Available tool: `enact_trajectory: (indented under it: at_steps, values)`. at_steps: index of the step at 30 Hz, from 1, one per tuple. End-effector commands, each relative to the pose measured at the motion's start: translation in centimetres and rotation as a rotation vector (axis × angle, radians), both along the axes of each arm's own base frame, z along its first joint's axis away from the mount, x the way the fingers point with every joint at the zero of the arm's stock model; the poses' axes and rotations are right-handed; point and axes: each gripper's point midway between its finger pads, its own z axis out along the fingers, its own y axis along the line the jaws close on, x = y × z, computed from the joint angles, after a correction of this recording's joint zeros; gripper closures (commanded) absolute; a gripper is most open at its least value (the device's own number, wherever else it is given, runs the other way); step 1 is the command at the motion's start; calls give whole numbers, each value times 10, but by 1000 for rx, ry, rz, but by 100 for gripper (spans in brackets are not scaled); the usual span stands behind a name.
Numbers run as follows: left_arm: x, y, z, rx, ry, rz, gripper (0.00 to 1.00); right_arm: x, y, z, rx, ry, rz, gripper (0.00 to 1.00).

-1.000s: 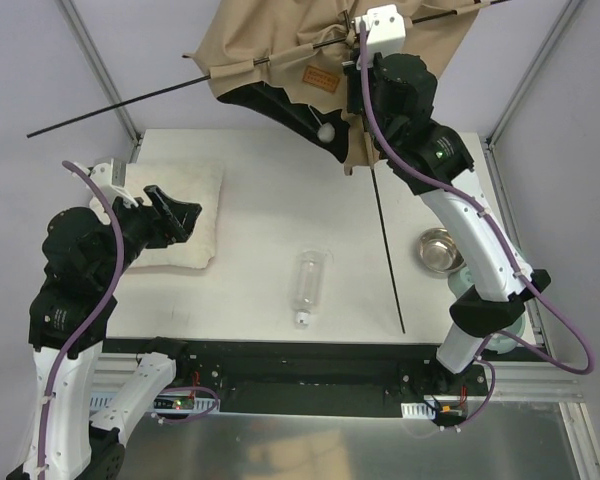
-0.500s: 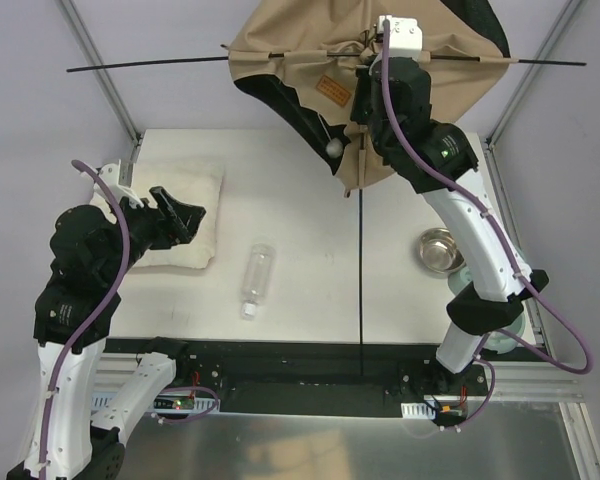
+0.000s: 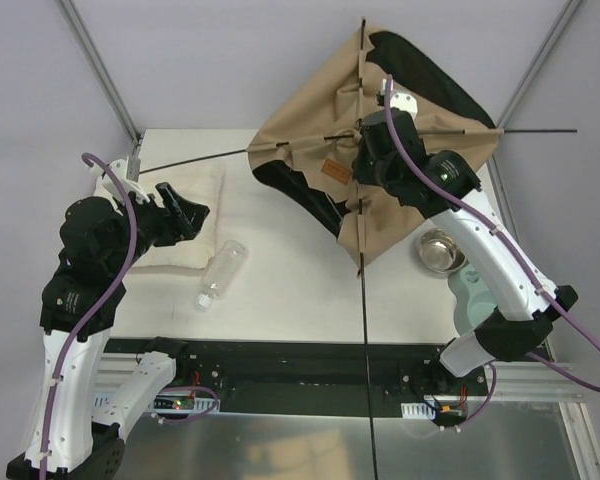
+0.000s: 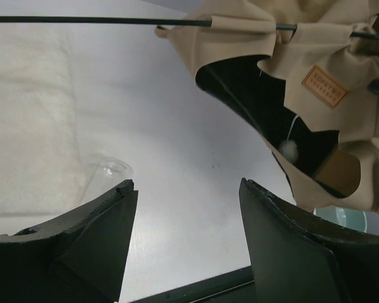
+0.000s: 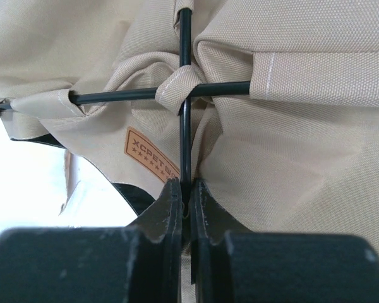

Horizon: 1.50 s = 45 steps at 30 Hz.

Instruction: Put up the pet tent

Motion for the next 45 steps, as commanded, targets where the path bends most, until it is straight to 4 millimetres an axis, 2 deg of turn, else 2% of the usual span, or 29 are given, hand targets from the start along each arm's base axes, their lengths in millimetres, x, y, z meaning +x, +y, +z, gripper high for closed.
enact_trajectory:
  at_steps: [1, 5, 9, 14, 18, 24, 29, 30, 33, 38, 42, 45]
  values:
    - [3, -7, 2, -22, 0, -29, 33, -13, 5, -1, 230, 38, -48, 100]
    - [3, -8, -1, -22, 6, -30, 33, -11, 16, -32, 355, 117, -72, 100]
    - [3, -9, -3, -27, 13, -35, 33, -3, 23, -65, 384, 192, -100, 100]
    - [3, -8, -8, -24, 18, -32, 33, 14, 14, -109, 305, 202, -157, 100]
    - [4, -9, -9, -21, 22, -35, 33, 28, 7, -135, 218, 188, -193, 100]
    - [5, -10, -10, -17, 26, -45, 33, 52, -5, -160, 134, 179, -250, 100]
    - [6, -12, -10, -17, 31, -53, 32, 59, -9, -164, 97, 183, -258, 100]
    - [7, -12, -10, -15, 31, -53, 33, 58, -10, -162, 95, 191, -255, 97]
    - [8, -12, -11, -11, 33, -54, 32, 50, -9, -156, 104, 215, -240, 72]
    - [10, -13, -11, -1, 33, -64, 32, 31, -10, -152, 108, 276, -203, 45]
    - [13, -13, -11, 9, 35, -70, 32, 9, -7, -147, 143, 340, -150, 38]
    - [14, -15, -11, 8, 36, -76, 32, -15, -4, -148, 186, 415, -117, 34]
